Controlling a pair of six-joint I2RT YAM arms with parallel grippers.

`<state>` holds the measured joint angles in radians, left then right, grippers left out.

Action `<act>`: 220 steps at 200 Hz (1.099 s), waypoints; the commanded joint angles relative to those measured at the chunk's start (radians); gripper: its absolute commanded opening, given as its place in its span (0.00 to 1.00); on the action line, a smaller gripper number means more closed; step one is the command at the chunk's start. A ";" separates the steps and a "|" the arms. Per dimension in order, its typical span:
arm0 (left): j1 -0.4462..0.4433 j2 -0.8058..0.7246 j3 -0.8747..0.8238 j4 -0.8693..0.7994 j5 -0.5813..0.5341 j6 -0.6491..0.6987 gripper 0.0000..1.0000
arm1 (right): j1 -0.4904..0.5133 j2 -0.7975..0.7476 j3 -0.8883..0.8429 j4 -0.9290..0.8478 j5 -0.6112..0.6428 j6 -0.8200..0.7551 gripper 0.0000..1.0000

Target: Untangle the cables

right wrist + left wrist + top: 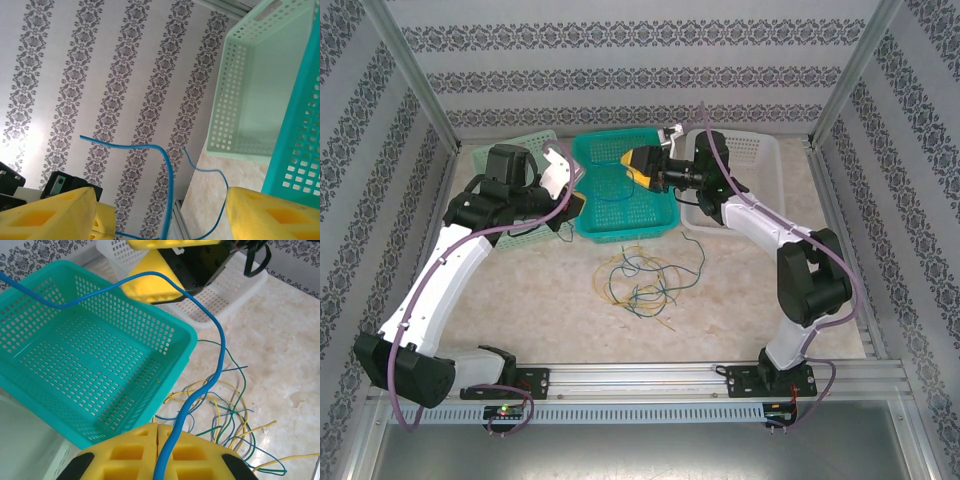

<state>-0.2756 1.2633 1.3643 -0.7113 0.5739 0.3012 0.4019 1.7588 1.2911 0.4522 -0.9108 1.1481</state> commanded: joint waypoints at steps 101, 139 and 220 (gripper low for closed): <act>-0.007 -0.025 -0.022 -0.032 0.061 0.060 0.07 | 0.061 0.076 0.100 0.064 -0.157 0.044 0.40; -0.008 -0.027 -0.034 -0.011 0.072 0.034 0.07 | 0.062 0.071 0.100 0.077 -0.150 0.053 0.10; 0.009 0.019 -0.032 0.042 0.089 -0.165 0.07 | 0.073 -0.193 -0.090 0.131 0.356 -0.234 0.00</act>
<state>-0.2733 1.2583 1.3201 -0.6914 0.6289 0.2371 0.4541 1.7153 1.2549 0.5163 -0.8265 1.0855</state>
